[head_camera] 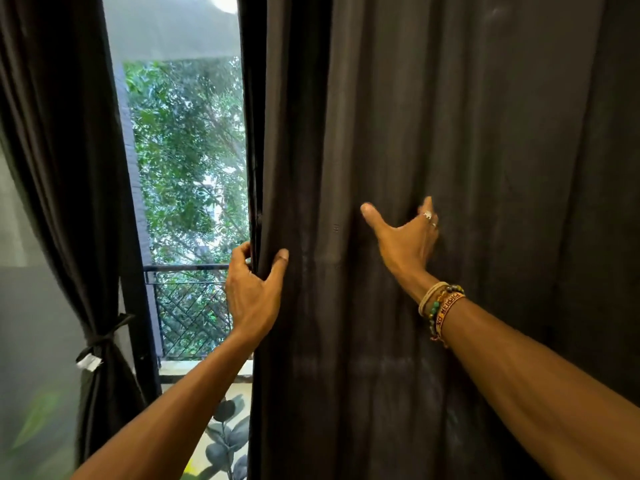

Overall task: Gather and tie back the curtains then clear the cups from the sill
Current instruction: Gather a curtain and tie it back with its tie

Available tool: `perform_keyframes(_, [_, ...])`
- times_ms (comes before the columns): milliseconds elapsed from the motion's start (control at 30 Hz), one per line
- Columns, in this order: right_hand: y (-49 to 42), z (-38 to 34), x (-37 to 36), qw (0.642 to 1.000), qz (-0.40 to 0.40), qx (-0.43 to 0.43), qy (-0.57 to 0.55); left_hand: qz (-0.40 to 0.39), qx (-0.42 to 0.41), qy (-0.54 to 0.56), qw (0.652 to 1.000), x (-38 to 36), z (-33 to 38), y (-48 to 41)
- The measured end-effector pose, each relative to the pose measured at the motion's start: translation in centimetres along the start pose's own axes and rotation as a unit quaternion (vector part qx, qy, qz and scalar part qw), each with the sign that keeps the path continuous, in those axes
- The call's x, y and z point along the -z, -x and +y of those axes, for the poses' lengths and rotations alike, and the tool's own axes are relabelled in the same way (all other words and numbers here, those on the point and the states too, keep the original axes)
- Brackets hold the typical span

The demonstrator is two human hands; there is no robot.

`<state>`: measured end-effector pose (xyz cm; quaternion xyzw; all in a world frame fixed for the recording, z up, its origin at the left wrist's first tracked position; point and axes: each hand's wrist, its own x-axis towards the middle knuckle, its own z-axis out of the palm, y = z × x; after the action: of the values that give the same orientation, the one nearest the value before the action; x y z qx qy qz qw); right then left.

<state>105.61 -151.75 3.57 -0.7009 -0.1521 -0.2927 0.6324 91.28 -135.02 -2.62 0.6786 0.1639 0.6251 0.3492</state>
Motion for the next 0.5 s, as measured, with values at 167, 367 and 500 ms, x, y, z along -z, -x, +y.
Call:
perform_keyframes(167, [-0.3,-1.3,-1.2,0.998,-0.049,0.028,0.011,-0.040,-0.120,-0.044,0.991,0.7,0.6,-0.4])
perform_keyframes(367, [3.5,-7.0,-4.7,0.938,-0.267,0.210,-0.068,-0.130,-0.207,0.006,0.970,-0.4,1.9,0.3])
perform_keyframes(500, [3.9,-11.3,-3.6,0.879,-0.381,0.287,0.008,-0.070,-0.155,0.103,0.980,-1.6,2.0,1.0])
